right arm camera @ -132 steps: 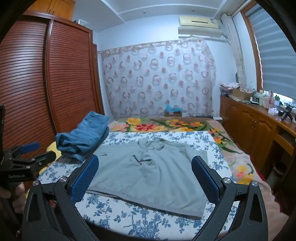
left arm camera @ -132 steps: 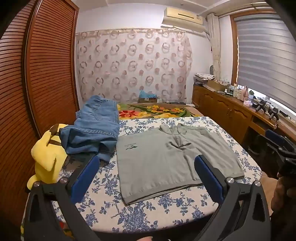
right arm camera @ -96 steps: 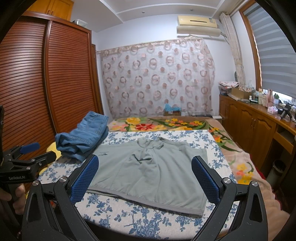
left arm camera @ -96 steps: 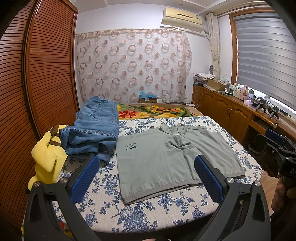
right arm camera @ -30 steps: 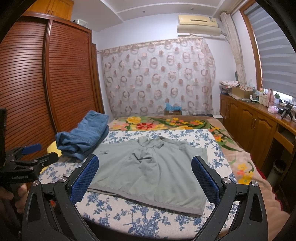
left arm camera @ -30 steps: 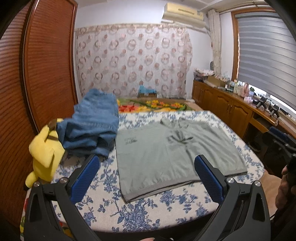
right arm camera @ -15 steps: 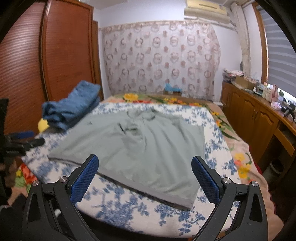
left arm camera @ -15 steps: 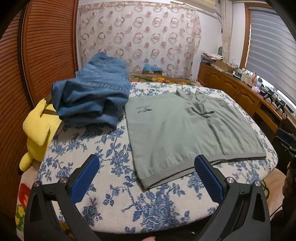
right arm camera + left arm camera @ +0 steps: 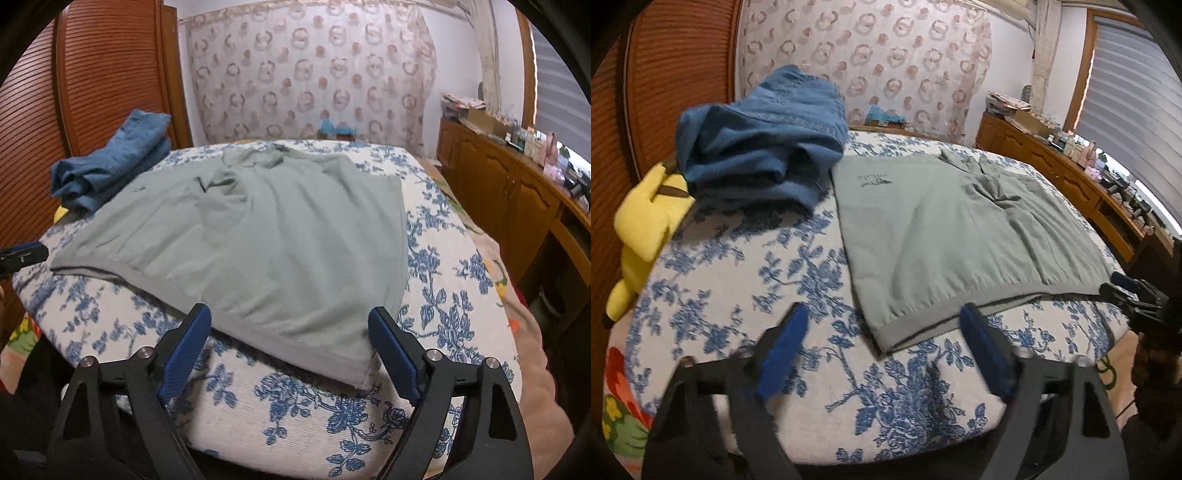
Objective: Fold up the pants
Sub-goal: 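Lower both tools toward the hem of the grey-green polo shirt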
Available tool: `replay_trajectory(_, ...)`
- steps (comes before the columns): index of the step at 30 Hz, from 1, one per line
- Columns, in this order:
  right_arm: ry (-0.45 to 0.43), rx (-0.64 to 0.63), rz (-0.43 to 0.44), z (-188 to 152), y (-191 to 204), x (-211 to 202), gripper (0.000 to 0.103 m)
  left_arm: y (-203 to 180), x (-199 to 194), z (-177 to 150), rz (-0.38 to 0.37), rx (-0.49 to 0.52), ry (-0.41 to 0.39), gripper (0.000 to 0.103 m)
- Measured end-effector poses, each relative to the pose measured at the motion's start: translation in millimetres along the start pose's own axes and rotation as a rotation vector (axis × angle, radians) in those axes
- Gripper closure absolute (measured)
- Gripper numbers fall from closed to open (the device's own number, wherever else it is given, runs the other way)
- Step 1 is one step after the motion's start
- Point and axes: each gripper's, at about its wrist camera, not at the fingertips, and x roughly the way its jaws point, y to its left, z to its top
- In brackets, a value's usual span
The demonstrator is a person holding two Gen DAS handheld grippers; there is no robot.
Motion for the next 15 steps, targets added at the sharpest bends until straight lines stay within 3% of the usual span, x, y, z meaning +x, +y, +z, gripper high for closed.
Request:
replay_trajectory(5, 0.012, 0.004, -0.008, -6, -4, 4, 0.019, 3, 7, -5, -0.055, -0.035, 0.036, 0.042)
replay_trajectory(7, 0.010, -0.011, -0.018, -8, -2, 3, 0.019, 3, 9, -6, -0.062, -0.037, 0.039, 0.055)
replay_trajectory(15, -0.011, -0.040, -0.036, -13, 2, 3, 0.019, 1, 10, -7, -0.037, -0.021, 0.027, 0.069)
